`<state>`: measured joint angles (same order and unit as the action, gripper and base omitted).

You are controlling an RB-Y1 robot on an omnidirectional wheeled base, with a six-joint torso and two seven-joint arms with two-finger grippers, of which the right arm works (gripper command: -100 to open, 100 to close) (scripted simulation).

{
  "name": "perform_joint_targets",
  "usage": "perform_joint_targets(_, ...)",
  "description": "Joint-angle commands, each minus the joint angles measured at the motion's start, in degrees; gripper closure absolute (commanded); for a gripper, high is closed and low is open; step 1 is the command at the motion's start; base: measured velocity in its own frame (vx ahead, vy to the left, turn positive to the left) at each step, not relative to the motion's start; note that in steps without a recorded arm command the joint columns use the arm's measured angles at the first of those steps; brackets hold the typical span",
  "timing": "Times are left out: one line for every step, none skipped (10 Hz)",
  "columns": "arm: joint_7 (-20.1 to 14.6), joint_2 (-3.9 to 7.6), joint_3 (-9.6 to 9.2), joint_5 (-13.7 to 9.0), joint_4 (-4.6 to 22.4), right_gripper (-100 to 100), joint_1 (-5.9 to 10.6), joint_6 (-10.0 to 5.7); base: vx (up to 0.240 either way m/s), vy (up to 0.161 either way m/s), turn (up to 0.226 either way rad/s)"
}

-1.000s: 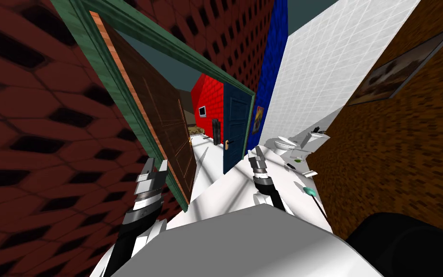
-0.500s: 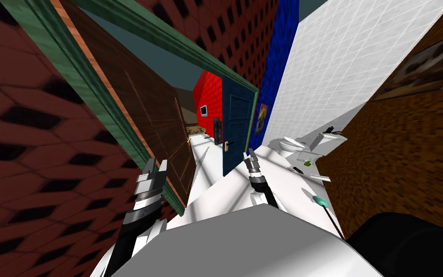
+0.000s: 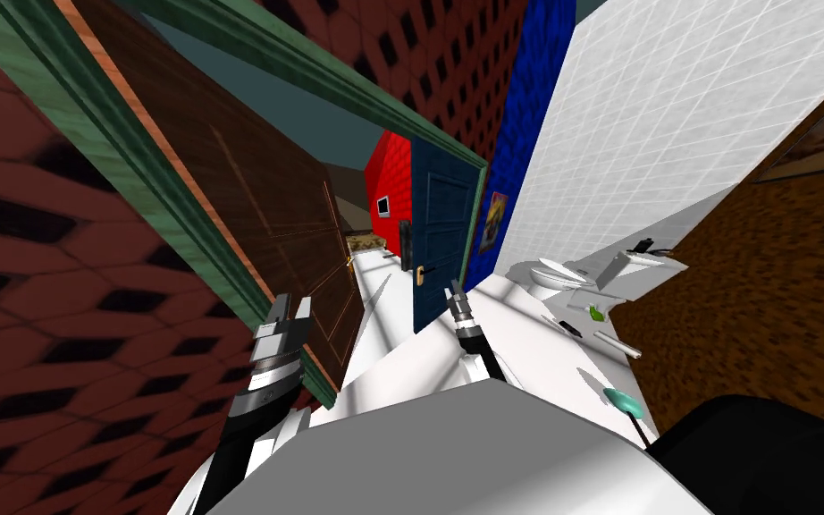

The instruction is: Push the door open

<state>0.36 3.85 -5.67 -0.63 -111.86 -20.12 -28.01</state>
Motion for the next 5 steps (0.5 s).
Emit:
perform_joint_targets(-0.2,0.27,-0.37,0.1,1.7,-100,0.97,0.96,0.103,-0.116,0.063)
perform_joint_targets(-0.4,0.37,-0.61,0.1,2.8,-100,1.58,1.37,0.076,-0.1,0.074)
perform_joint_targets(-0.5,0.48,-0.84,0.2,3.9,-100,2.18,1.78,0.078,-0.098,0.069)
perform_joint_targets(-0.6,0.59,-1.08,0.2,5.1,-100,2.78,2.19,0.074,-0.122,0.075)
perform_joint_targets(-0.8,0.72,-1.56,0.3,7.4,-100,4.02,3.03,0.132,-0.193,0.121)
